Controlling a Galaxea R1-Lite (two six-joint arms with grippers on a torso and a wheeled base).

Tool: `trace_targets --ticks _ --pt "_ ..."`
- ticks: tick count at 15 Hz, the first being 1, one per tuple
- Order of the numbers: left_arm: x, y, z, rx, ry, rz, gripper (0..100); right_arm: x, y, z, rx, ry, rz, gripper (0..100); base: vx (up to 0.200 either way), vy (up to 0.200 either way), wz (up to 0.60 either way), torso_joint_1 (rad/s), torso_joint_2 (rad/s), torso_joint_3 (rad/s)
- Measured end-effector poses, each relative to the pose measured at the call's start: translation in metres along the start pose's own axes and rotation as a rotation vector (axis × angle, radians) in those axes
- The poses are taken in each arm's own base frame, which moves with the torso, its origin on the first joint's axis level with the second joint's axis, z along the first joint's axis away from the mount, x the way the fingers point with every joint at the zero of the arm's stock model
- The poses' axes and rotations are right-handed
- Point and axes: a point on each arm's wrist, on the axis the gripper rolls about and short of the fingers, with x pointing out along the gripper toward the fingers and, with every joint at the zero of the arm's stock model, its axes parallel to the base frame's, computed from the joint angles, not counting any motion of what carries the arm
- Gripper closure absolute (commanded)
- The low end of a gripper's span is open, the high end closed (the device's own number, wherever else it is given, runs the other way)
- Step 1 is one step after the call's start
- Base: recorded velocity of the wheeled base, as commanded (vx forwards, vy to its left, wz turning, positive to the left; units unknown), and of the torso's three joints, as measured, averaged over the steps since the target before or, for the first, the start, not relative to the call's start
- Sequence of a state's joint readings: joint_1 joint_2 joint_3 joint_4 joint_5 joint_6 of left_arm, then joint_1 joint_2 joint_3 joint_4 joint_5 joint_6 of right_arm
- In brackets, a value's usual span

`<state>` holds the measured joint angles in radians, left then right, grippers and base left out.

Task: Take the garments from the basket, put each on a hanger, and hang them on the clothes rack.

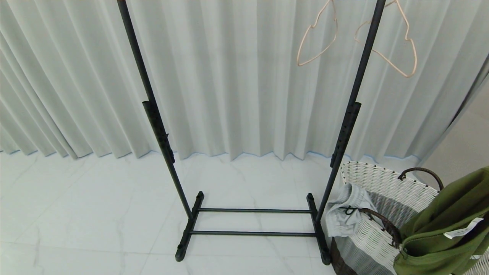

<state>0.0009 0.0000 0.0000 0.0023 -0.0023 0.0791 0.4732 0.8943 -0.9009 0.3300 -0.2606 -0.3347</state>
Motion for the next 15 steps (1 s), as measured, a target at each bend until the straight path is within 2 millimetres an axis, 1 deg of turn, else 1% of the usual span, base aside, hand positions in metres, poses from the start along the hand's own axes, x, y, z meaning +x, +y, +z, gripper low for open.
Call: trace_targets --ticks 2,4,5,6,8,9,10,12,13,15 --pt "0.000 0.000 0.000 -0.001 -0.001 -0.005 0 -0.013 0.006 0.012 0.032 -0.036 0.151 100 0.000 0.000 0.00 0.000 0.00 0.000" --pt "0.000 -0.001 0.002 -0.006 -0.010 -0.038 0 -0.023 0.008 0.025 0.076 -0.084 0.261 100 0.000 0.000 0.00 0.000 0.00 0.000" --pt "-0.002 0.000 0.012 -0.023 -0.042 -0.075 0 -0.025 0.009 0.031 0.083 -0.106 0.290 100 0.000 0.000 0.00 0.000 0.00 0.000" --pt "-0.004 0.001 0.027 -0.044 -0.072 -0.104 0 -0.025 0.009 0.036 0.086 -0.117 0.310 100 0.000 0.000 0.00 0.000 0.00 0.000" --pt "-0.002 0.004 0.071 -0.071 -0.112 -0.155 0 -0.025 0.011 0.049 0.114 -0.160 0.348 100 0.000 0.000 0.00 0.000 0.00 0.000" --pt "0.003 0.006 0.096 -0.078 -0.122 -0.180 0 -0.024 0.012 0.054 0.127 -0.181 0.358 100 0.000 0.000 0.00 0.000 0.00 0.000" --pt "0.013 0.008 0.122 -0.084 -0.123 -0.212 0 -0.022 0.013 0.058 0.132 -0.196 0.363 100 0.000 0.000 0.00 0.000 0.00 0.000" --pt "0.039 0.006 0.159 -0.089 -0.092 -0.323 0 -0.017 0.017 0.063 0.134 -0.207 0.371 100 0.000 0.000 0.00 0.000 0.00 0.000" --pt "0.055 0.001 0.169 -0.076 -0.062 -0.412 0 -0.015 0.018 0.064 0.134 -0.208 0.372 100 0.000 0.000 0.00 0.000 0.00 0.000" --pt "0.084 -0.016 0.177 -0.042 0.016 -0.551 0 -0.013 0.020 0.066 0.133 -0.209 0.375 100 0.000 0.000 0.00 0.000 0.00 0.000"
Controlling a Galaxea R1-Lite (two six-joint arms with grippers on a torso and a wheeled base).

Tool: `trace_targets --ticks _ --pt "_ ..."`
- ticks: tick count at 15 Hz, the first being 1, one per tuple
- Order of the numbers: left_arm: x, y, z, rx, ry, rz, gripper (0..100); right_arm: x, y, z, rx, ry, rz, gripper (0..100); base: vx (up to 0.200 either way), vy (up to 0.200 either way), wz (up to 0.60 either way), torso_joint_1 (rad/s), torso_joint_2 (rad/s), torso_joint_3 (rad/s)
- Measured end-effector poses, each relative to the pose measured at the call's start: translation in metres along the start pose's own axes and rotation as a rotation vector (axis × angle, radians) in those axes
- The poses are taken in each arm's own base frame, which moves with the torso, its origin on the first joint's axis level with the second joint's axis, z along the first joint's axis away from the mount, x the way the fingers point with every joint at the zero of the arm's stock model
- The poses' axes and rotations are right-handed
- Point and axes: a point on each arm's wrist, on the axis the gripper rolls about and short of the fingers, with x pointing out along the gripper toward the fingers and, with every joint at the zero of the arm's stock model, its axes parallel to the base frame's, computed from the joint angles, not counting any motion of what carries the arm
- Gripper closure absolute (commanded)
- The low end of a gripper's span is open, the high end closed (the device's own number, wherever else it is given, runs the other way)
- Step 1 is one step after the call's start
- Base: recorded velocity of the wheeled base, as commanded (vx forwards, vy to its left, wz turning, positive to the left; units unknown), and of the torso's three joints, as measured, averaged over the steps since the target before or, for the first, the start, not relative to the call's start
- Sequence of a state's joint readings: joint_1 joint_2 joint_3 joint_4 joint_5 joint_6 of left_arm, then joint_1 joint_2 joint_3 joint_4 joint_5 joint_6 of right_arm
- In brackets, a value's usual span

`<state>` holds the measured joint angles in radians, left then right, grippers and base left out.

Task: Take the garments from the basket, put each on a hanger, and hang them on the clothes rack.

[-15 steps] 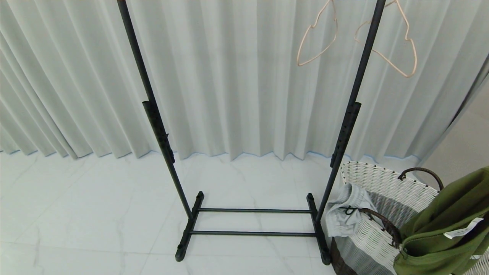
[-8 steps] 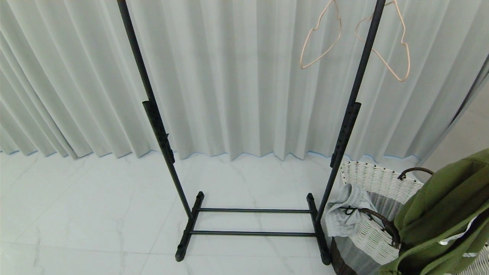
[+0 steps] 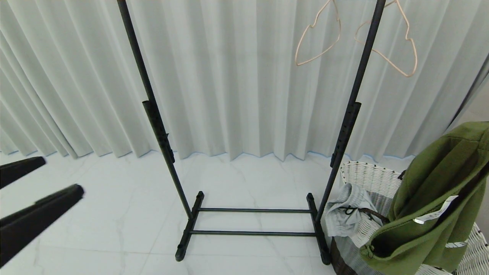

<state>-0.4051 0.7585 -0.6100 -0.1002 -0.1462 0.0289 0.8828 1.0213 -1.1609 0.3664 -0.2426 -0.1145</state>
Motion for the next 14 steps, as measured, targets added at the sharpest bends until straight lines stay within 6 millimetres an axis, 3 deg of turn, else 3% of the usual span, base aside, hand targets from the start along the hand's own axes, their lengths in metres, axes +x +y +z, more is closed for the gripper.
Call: trace_targets --ticks 4,7,11,14 --pt "0.058 -0.021 -0.006 -0.112 0.170 -0.223 0 0.002 0.004 0.001 -0.009 -0.002 0.036 100 0.000 0.000 0.00 0.000 0.00 0.000" --pt "0.097 -0.045 -0.017 -0.193 0.260 -0.224 0 0.002 0.006 0.000 -0.011 0.000 0.048 100 0.000 0.000 0.00 0.000 0.00 0.000" --pt "0.138 -0.092 -0.044 -0.259 0.396 -0.267 0 0.008 0.012 0.006 0.013 -0.039 0.085 100 0.000 0.000 0.00 0.000 0.00 0.000" --pt "0.157 -0.128 -0.065 -0.277 0.486 -0.289 0 0.016 0.022 0.012 0.042 -0.078 0.142 100 0.000 0.000 0.00 0.000 0.00 0.000"
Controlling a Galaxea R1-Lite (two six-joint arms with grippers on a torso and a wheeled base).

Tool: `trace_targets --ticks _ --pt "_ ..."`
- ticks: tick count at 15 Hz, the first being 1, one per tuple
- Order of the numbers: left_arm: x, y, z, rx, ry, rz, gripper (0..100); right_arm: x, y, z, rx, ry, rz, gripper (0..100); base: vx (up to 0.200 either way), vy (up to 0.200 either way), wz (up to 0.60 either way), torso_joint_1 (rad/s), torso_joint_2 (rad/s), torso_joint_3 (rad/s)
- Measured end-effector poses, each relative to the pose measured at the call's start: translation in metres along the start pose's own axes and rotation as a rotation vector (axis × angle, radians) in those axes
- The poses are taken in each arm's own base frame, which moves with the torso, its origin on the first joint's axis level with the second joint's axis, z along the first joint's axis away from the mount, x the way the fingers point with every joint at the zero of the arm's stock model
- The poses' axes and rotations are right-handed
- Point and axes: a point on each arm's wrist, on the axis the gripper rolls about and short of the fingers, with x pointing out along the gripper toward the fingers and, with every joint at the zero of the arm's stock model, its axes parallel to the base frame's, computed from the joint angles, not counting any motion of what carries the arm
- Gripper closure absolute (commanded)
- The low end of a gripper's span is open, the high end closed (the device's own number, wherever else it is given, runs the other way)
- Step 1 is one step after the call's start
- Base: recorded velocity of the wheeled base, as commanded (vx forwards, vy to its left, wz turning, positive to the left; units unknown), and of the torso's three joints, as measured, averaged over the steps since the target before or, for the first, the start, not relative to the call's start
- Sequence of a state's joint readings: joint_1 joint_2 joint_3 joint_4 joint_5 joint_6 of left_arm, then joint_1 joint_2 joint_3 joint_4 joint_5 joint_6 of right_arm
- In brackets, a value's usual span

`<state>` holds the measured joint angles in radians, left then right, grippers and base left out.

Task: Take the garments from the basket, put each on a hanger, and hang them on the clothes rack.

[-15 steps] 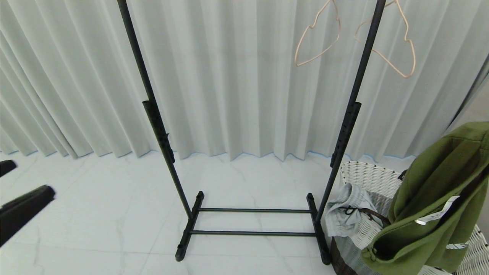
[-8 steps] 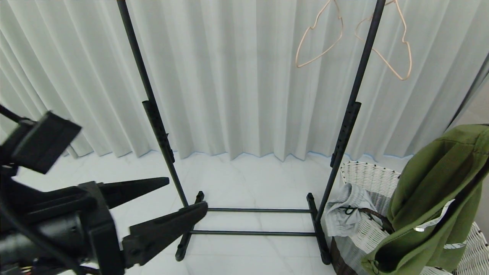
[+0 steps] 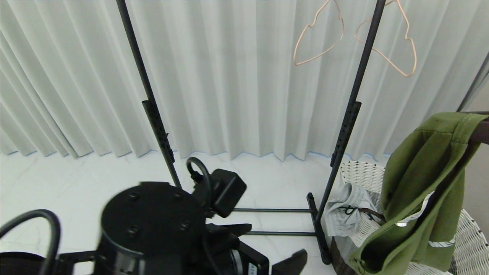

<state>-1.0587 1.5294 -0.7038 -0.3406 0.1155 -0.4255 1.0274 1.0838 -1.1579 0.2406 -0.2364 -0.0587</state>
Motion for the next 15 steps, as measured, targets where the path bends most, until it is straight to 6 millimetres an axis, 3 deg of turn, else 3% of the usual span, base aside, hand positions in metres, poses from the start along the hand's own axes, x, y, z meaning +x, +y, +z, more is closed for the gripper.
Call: trace_targets --ticks 5,15 --pt "0.039 -0.024 0.003 -0.148 0.030 -0.030 0 0.010 0.011 -0.002 -0.002 0.020 0.057 100 0.000 0.000 0.00 0.000 0.00 0.000" --pt "0.097 -0.031 -0.003 -0.186 0.059 -0.011 0 0.013 0.012 -0.003 0.015 0.029 0.059 100 0.000 0.000 0.00 0.000 0.00 0.000"
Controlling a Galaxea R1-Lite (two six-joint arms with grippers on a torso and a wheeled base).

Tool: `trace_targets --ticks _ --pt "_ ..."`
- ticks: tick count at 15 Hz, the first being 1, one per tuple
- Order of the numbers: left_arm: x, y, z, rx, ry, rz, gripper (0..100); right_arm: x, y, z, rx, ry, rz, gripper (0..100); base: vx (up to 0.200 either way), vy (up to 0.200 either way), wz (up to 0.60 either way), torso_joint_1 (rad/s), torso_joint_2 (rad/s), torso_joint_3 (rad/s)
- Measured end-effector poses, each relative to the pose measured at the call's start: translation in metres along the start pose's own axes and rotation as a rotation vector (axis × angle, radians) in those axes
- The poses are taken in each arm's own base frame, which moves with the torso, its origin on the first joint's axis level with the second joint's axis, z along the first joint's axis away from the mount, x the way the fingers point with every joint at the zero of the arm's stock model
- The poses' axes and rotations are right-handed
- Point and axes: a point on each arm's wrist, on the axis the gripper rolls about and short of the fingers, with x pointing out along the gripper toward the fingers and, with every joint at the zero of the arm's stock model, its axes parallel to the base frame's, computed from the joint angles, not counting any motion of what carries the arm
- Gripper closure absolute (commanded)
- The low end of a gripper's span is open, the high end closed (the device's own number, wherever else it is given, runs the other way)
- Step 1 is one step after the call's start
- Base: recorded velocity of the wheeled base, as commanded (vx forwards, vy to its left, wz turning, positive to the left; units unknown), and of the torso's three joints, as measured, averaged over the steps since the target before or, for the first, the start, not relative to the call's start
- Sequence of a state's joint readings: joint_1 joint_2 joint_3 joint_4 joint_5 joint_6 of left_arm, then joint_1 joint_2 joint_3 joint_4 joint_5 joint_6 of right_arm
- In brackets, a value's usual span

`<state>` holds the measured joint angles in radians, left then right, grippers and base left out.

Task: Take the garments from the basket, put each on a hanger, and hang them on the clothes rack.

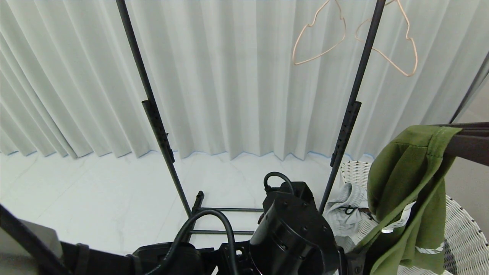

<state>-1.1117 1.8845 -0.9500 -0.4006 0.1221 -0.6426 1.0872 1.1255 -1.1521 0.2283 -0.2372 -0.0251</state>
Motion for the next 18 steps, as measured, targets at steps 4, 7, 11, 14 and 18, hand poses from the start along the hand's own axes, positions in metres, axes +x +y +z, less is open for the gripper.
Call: trace_targets --ticks 4,7,11,14,18 --pt "0.002 0.007 -0.008 0.003 0.021 0.036 0 -0.001 -0.001 0.000 0.001 -0.002 -0.004 100 0.000 0.000 0.00 0.000 0.00 0.000" --pt "-0.008 0.007 -0.010 0.017 0.023 0.028 0 -0.001 -0.001 0.000 0.001 -0.002 -0.004 100 0.000 0.000 0.00 0.000 0.00 0.000" --pt "-0.010 -0.002 -0.003 0.006 -0.042 -0.027 0 -0.001 0.000 0.001 0.000 -0.004 0.003 100 0.000 0.000 0.00 0.000 0.00 0.000" --pt "0.000 -0.003 -0.003 0.001 -0.077 -0.049 0 -0.001 0.001 0.001 -0.002 -0.004 0.009 100 0.000 0.000 0.00 0.000 0.00 0.000" --pt "0.016 0.012 -0.018 0.006 -0.044 0.042 0 -0.001 0.001 0.001 -0.001 -0.006 0.008 100 0.000 0.000 0.00 0.000 0.00 0.000"
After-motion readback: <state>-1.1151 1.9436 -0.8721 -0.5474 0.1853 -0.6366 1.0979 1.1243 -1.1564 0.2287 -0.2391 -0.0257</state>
